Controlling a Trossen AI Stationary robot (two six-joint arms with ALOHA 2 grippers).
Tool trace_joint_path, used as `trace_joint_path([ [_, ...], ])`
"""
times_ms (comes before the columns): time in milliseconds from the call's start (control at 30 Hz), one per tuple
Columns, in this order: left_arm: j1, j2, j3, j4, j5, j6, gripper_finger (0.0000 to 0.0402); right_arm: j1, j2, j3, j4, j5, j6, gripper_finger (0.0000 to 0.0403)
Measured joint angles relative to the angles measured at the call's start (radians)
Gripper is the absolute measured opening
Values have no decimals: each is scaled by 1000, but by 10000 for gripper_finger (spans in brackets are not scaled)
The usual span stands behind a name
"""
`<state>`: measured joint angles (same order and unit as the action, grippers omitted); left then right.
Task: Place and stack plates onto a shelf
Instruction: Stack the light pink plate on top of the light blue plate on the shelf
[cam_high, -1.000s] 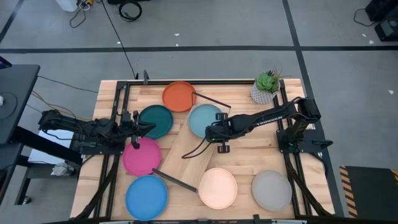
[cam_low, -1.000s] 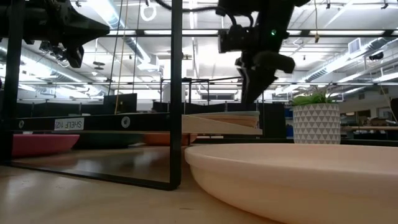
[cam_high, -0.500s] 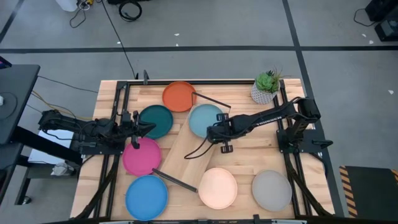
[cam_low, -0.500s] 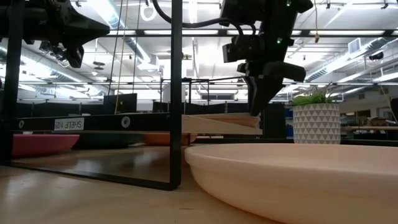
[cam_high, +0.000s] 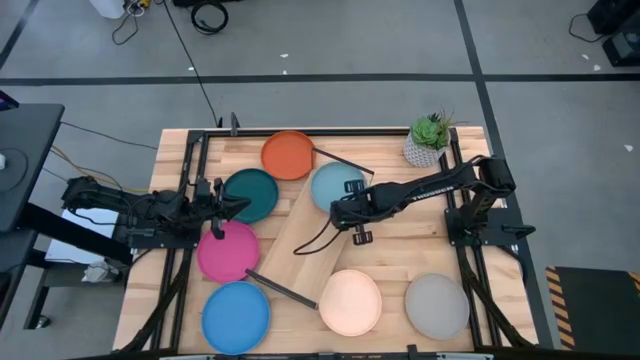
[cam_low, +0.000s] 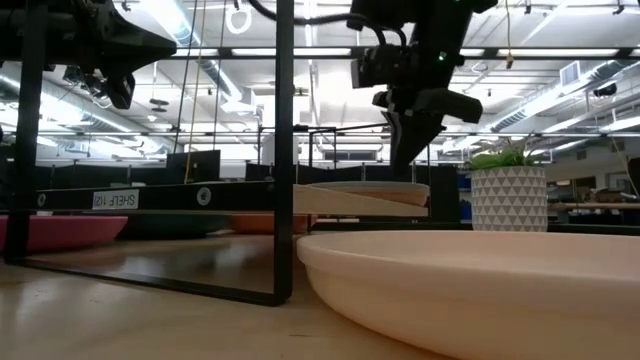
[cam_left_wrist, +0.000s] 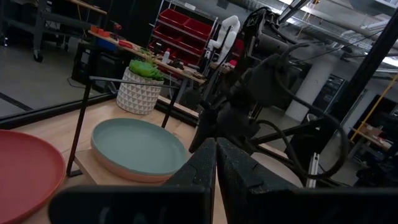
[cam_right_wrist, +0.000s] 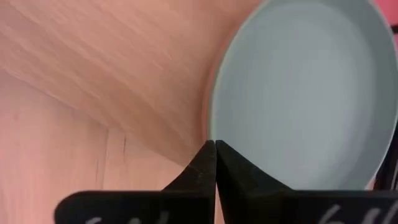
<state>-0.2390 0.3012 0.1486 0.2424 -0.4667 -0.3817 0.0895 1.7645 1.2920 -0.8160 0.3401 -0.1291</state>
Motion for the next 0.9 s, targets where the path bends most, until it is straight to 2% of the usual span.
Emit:
trace_joint_path([
  [200, 0, 0, 0, 0, 0, 0, 21, 5, 0, 2, 10, -39, 67, 28],
  [367, 0, 0, 0, 0, 0, 0, 21, 62, -4, 2, -16, -162, 186, 58],
  [667, 0, 0, 0, 1, 0, 0, 21, 236, -1, 2, 21, -211, 319, 88],
  [900, 0, 0, 0, 3, 0, 5, 21, 441, 33, -18, 162, -211, 251, 103],
])
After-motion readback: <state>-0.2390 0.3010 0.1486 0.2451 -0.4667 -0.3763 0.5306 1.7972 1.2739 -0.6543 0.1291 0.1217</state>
